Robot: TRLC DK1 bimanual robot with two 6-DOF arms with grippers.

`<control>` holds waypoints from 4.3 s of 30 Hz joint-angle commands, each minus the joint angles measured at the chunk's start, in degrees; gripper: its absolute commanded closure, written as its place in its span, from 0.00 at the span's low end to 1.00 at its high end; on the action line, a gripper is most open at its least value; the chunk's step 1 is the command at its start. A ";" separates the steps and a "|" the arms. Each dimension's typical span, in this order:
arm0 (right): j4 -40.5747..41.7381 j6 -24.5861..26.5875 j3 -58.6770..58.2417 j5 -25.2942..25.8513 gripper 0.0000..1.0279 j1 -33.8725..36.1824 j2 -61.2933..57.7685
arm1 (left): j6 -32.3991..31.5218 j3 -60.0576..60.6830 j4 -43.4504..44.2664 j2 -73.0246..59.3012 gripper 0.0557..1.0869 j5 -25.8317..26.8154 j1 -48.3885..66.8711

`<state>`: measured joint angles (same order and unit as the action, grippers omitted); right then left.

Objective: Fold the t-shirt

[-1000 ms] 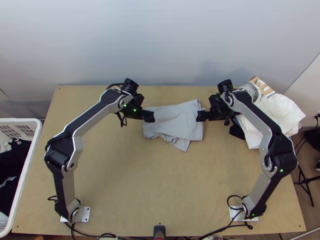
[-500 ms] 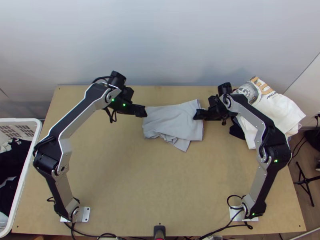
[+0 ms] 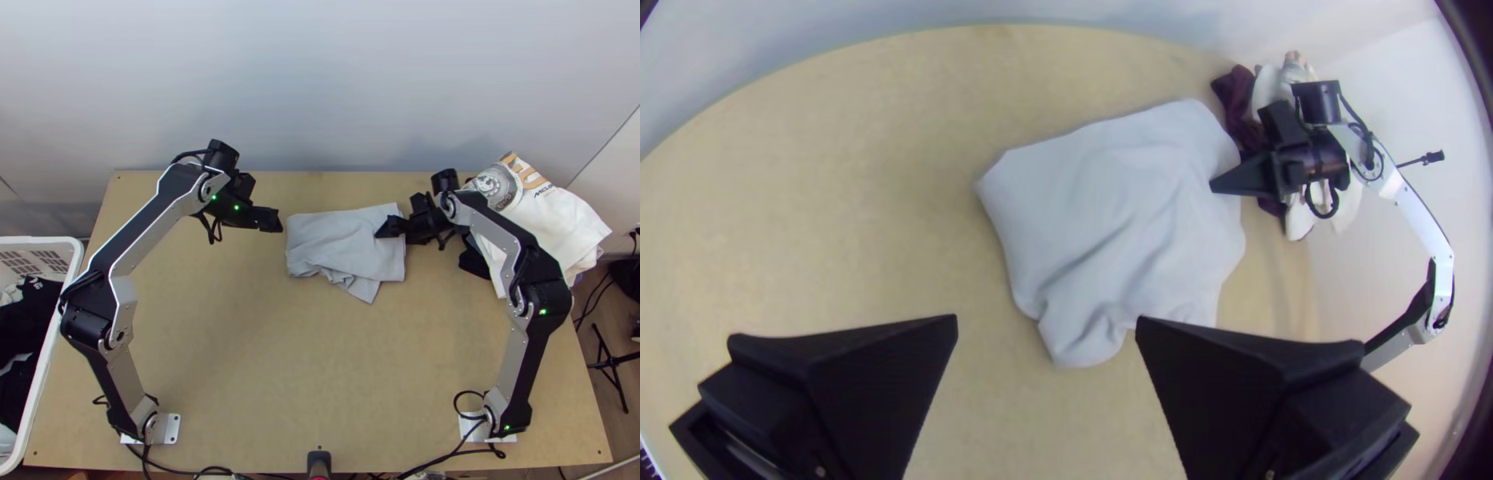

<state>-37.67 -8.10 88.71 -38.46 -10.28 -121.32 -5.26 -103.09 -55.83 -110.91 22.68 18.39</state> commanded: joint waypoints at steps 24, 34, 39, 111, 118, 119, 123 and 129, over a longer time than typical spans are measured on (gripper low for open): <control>10.42 -6.76 2.08 -3.03 0.97 -7.82 -1.73 | 1.48 1.84 -0.33 0.70 0.05 -1.58 -1.78; 7.17 -8.78 4.72 -2.94 0.97 -7.12 10.40 | 1.74 2.37 -0.42 1.58 0.05 -1.58 -3.10; 3.04 -8.78 10.70 -2.85 0.97 -5.10 13.12 | 1.83 4.47 -0.24 3.07 0.05 -1.58 -3.54; -20.16 5.90 7.36 -0.65 0.97 48.52 18.13 | 6.75 20.91 7.67 8.70 0.05 -1.67 -4.95; -19.99 10.21 3.93 -0.57 0.97 53.88 16.46 | 6.66 20.82 7.93 8.34 0.05 -1.67 -4.68; -19.63 10.47 3.67 -0.57 0.97 54.40 16.20 | 6.57 20.82 8.02 8.34 0.05 -1.67 -4.68; -19.02 11.17 3.05 -0.65 0.97 56.16 14.53 | 6.49 20.91 8.02 8.26 0.05 -1.67 -4.51; -18.32 10.82 1.82 -0.74 0.77 55.72 13.12 | 6.40 21.35 8.02 8.26 0.05 -1.67 -4.51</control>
<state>-56.27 2.42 92.33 -39.48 44.62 -106.59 1.30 -82.06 -47.86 -102.59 20.99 13.82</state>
